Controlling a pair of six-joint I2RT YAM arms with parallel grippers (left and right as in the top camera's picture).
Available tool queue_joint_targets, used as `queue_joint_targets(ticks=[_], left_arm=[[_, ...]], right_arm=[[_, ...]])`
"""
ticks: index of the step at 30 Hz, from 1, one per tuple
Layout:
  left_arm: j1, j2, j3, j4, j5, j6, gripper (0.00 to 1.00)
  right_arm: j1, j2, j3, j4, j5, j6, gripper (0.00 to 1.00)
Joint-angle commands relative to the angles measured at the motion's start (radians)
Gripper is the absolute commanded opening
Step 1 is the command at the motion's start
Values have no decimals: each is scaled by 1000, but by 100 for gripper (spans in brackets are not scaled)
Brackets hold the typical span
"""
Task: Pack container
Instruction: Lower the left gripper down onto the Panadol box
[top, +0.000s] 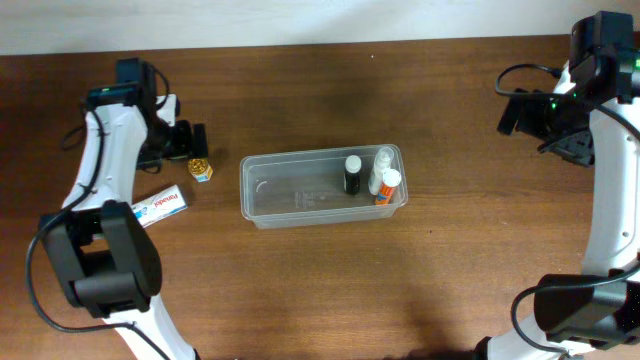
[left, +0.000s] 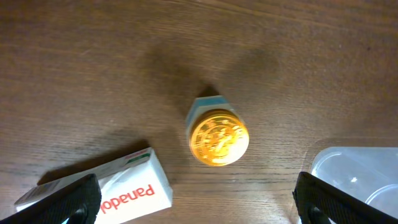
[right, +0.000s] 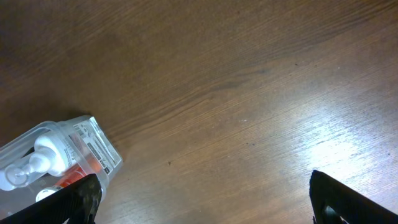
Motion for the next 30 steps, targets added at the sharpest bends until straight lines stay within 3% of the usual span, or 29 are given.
queue_joint_targets(ticks=[1, 7, 16, 30], left_arm=[[-26, 24, 41, 0, -51, -32, 99], [-35, 32, 85, -46, -38, -39, 99], [-32, 148, 188, -246, -38, -24, 99], [-33, 154, 193, -193, -50, -24, 99]], right_arm=[[-2, -3, 5, 0, 9, 5, 98], [-2, -3, 5, 0, 9, 5, 98], [-2, -3, 5, 0, 9, 5, 98], [-2, -3, 5, 0, 9, 5, 98]])
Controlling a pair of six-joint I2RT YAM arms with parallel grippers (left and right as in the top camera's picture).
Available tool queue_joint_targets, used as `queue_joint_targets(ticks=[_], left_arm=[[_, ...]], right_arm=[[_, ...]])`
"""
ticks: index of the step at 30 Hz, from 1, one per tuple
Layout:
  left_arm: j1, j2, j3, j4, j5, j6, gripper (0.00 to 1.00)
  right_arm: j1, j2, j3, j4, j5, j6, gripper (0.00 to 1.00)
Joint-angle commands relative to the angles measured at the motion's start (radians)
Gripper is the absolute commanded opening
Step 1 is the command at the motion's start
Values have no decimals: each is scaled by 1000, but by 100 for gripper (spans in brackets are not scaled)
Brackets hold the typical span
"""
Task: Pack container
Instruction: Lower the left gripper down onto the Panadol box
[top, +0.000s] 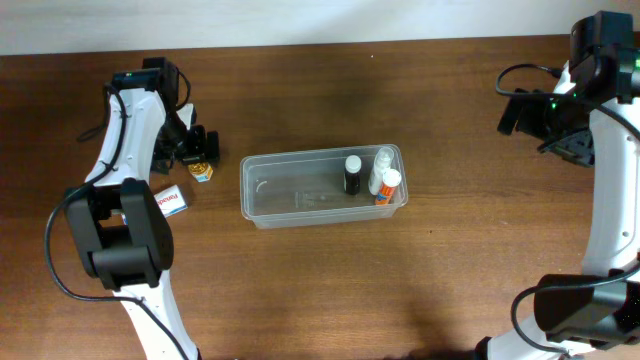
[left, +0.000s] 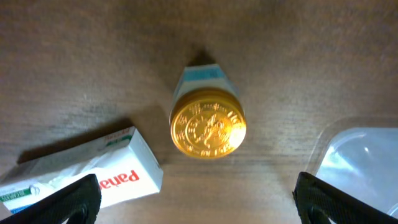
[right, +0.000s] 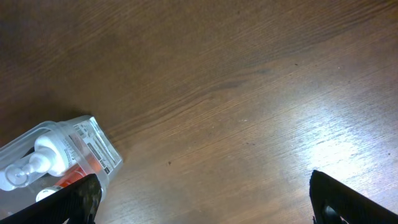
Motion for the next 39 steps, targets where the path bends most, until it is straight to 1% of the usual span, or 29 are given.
queue_joint_targets(ticks=[1, 8, 11, 17, 23, 28, 31, 34, 39], left_arm=[[6, -3, 23, 18, -14, -2, 99], [6, 22, 23, 16, -14, 2, 99], [8, 28, 23, -46, -33, 19, 99], [69, 26, 23, -168, -39, -30, 99], [110, 26, 10, -196, -39, -10, 99], [113, 26, -25, -198, -29, 105, 99], [120, 26, -71, -166, -34, 160, 99], [132, 26, -115, -105, -51, 204, 99], [153, 26, -134, -38, -67, 233, 99]], right_arm=[[-2, -3, 5, 0, 9, 5, 98], [-2, -3, 5, 0, 9, 5, 98], [-2, -3, 5, 0, 9, 5, 98], [-2, -3, 5, 0, 9, 5, 98], [-2, -3, 5, 0, 9, 5, 98], [-2, -3, 5, 0, 9, 5, 98], [-2, -3, 5, 0, 9, 5, 98], [-2, -3, 5, 0, 9, 5, 98], [-2, -3, 5, 0, 9, 5, 98]])
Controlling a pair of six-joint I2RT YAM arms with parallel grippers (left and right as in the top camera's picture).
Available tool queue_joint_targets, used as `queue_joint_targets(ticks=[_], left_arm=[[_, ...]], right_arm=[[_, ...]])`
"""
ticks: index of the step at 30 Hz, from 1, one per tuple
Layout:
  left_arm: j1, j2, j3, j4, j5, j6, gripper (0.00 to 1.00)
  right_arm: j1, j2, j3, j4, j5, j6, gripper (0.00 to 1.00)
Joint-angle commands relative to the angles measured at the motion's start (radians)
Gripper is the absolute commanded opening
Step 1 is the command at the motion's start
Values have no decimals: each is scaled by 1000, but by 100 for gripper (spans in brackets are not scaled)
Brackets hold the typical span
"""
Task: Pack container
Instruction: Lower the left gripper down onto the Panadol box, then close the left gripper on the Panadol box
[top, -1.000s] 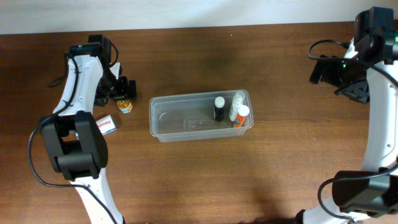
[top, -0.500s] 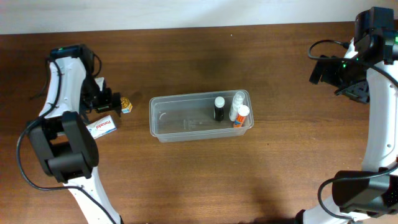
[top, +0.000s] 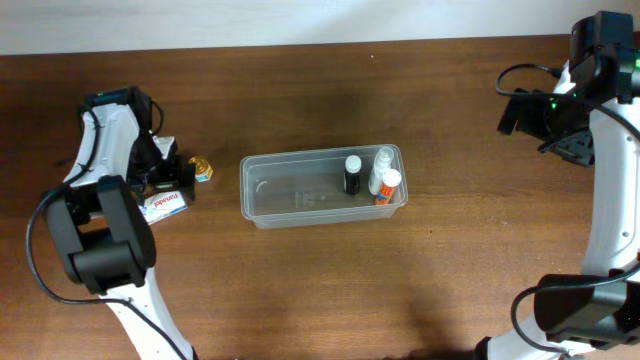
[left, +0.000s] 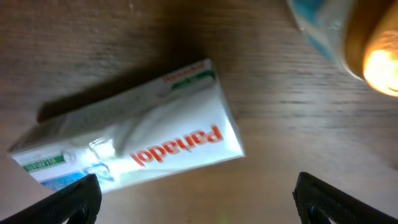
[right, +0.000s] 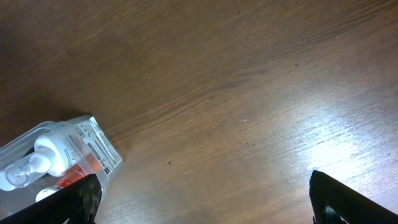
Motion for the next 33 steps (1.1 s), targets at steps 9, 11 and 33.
queue_joint_targets(ticks=[9, 11, 33], left_arm=[[27, 21, -8, 132, -18, 184, 99], [27, 23, -8, 138, -19, 192, 99], [101, 69, -103, 148, -17, 206, 99]], right_arm=[[-2, -3, 5, 0, 9, 6, 98], [-2, -3, 5, 0, 9, 6, 98], [-2, -3, 5, 0, 9, 6, 98]])
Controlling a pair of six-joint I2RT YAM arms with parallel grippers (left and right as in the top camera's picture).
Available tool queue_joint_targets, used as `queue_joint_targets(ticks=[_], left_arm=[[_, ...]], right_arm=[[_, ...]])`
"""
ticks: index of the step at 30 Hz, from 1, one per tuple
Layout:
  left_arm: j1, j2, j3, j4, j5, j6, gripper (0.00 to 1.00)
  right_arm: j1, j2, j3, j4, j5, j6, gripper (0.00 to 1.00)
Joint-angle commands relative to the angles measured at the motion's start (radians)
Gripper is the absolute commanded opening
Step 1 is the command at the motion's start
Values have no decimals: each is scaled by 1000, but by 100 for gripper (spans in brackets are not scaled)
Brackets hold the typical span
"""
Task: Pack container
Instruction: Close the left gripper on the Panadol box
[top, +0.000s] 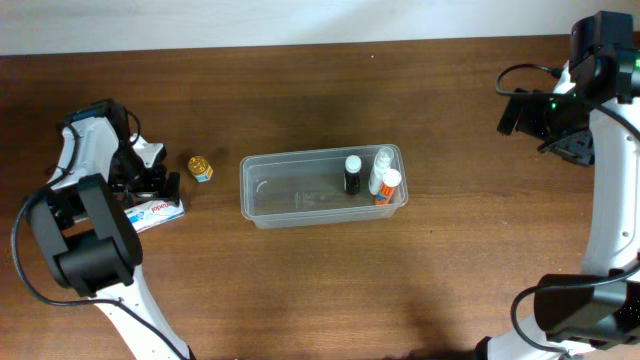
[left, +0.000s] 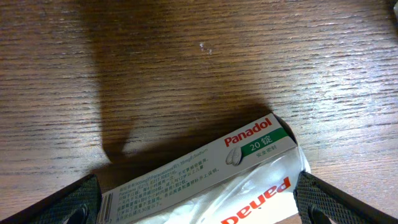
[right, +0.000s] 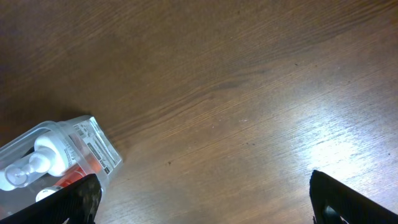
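Note:
A clear plastic container (top: 300, 190) lies mid-table with a black bottle (top: 352, 173), a white pump bottle (top: 381, 165) and an orange-capped tube (top: 388, 186) at its right end. A white Panadol box (left: 205, 180) lies flat to the container's left, also seen as the box (top: 157, 212) from overhead. My left gripper (left: 199, 208) is open directly over it, one finger off each end of the box. A gold-capped small bottle (top: 200, 167) stands between box and container. My right gripper (right: 205, 208) hangs open over bare table at the far right.
The container's right corner (right: 62, 158) shows at the lower left of the right wrist view. Brown wooden table (top: 320, 290) all around. The left arm (top: 85, 150) curves along the left edge; the right arm (top: 605, 200) runs along the right edge.
My left gripper has shifted left and now has the Panadol box lengthwise between its open fingers. The gold-capped bottle has left the left wrist view. The right arm is unchanged.
My left gripper was open above the gold-capped bottle, then lower over it. Then it was over the Panadol box with the bottle at the view's edge. Now it straddles the box. The container's contents and the right arm stayed the same throughout.

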Motion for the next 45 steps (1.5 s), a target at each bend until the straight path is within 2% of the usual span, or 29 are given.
queue_joint_targets(ticks=[1, 13, 18, 27, 31, 33, 39, 45], left_arm=[[4, 43, -35, 6, -37, -36, 99], [7, 43, -35, -69, 9, -291, 99], [7, 43, -35, -62, 164, -295, 99], [14, 43, -35, 30, 174, -315, 99], [16, 43, -35, 23, 174, -313, 99], [16, 43, -35, 5, 173, -290, 99], [16, 43, -35, -58, 170, -77, 99], [15, 43, -35, -105, 122, 4, 99]], right_arm=[[-2, -3, 5, 0, 9, 6, 98], [-2, -3, 5, 0, 9, 6, 98], [-2, -3, 5, 0, 9, 6, 98], [-2, -3, 5, 0, 9, 6, 98], [-2, -3, 5, 0, 9, 6, 98], [-2, -3, 5, 0, 9, 6, 98], [-2, -3, 5, 0, 9, 6, 98], [-2, -3, 5, 0, 9, 6, 98]])
